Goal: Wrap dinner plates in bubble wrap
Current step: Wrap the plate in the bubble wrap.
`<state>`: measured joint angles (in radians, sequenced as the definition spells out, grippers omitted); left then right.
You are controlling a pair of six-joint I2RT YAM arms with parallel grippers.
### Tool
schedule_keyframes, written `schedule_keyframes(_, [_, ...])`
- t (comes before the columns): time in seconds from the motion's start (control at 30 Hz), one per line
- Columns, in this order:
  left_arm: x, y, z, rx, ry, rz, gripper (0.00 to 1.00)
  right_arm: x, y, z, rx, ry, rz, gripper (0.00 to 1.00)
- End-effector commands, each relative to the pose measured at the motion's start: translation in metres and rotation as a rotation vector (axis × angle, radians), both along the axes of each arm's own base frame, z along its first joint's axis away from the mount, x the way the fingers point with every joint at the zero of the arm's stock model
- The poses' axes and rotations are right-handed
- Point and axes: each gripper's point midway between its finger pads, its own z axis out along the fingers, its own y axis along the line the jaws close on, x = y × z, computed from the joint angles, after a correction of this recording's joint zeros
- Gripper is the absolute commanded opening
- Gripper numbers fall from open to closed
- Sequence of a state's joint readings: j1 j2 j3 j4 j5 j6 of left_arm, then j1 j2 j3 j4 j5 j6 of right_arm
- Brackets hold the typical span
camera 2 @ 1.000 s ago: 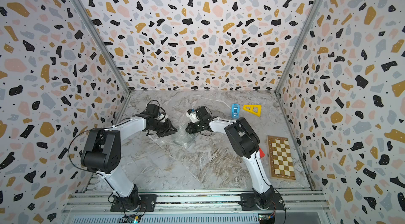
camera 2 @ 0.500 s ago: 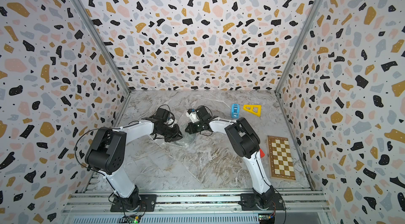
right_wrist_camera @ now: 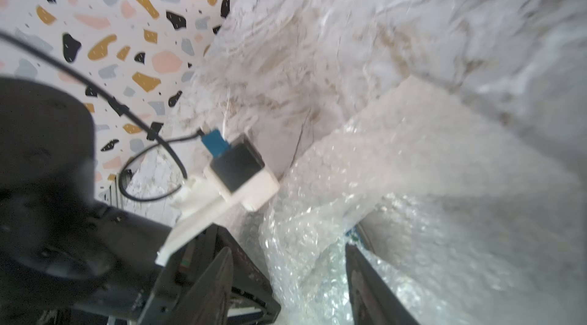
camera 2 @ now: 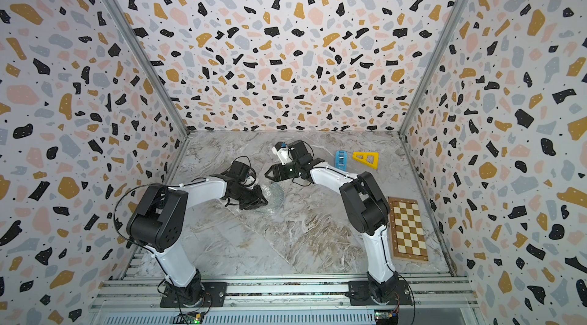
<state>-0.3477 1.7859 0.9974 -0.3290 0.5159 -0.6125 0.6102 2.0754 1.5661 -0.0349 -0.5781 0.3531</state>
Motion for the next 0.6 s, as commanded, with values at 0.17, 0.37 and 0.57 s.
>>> schedule_keyframes(0.17, [-0.029, 0.015, -0.03, 0.108, 0.049, -0.044, 0.25, 0.063, -0.002, -0.01, -0.083, -0.123, -0.033, 0.75])
schedule_keyframes(0.37, [-0.03, 0.011, -0.034, 0.081, 0.062, -0.045, 0.24, 0.083, 0.018, -0.018, -0.021, -0.183, 0.057, 0.85])
schedule_keyframes(0.57, [-0.032, 0.013, -0.034, 0.087, 0.065, -0.043, 0.24, 0.07, 0.038, -0.028, 0.028, -0.142, 0.195, 0.89])
